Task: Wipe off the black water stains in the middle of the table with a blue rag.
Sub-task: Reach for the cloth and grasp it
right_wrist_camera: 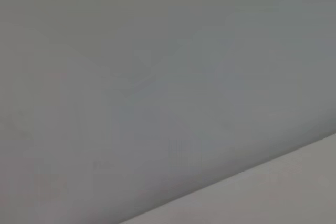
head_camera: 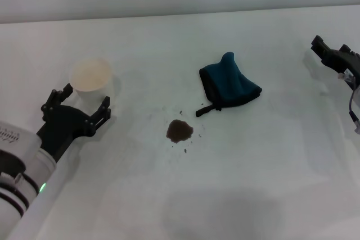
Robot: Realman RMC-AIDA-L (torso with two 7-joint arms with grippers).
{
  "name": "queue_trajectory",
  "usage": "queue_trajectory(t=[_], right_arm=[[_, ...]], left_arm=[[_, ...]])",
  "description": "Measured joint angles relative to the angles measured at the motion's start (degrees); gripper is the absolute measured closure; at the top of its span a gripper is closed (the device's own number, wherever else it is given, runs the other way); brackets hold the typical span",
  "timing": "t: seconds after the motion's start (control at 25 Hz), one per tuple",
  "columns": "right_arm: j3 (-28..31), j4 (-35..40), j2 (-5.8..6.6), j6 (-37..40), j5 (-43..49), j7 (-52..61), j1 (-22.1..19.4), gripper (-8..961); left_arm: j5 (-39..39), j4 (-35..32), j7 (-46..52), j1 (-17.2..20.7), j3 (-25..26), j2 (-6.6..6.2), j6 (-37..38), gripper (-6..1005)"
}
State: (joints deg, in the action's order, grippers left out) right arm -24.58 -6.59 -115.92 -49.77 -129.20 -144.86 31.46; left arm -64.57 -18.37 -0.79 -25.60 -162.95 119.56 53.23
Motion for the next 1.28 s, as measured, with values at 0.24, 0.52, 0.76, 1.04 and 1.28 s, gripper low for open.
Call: queue_trajectory(t=[0.24,0.52,0.76,1.04,1.28], right_arm=[[-0.2,1.6,0.22,-0.1,0.5,0.2,0.2,127],[-5.1,8.9,0.53,0.4,14.3,12.5,2.5,128],[-25.8,30.0,0.86,9.2,30.4,49.6,2.6,128],[-42.6,56.9,1.28,9.4,63.7,91.4,1.8,141],[-48.8,74.4,0.52,-8.9,99.9,122.0,4.4,159]], left_arm=[[-0.2,-0.6,0.4,2.1,0.0,-0.01,2.3,106],[0.0,-1.6,0.2,6.7,0.0,-0.09,8.4,107],[-1.4,-0.7,0.0,9.7,1.3,-0.13,12.6,108],[-2.5,2.1,0.5,9.7,3.9,-0.33,13.8,108],[-2.7,3.0,0.5,7.6,6.2,-0.37,13.6,109]])
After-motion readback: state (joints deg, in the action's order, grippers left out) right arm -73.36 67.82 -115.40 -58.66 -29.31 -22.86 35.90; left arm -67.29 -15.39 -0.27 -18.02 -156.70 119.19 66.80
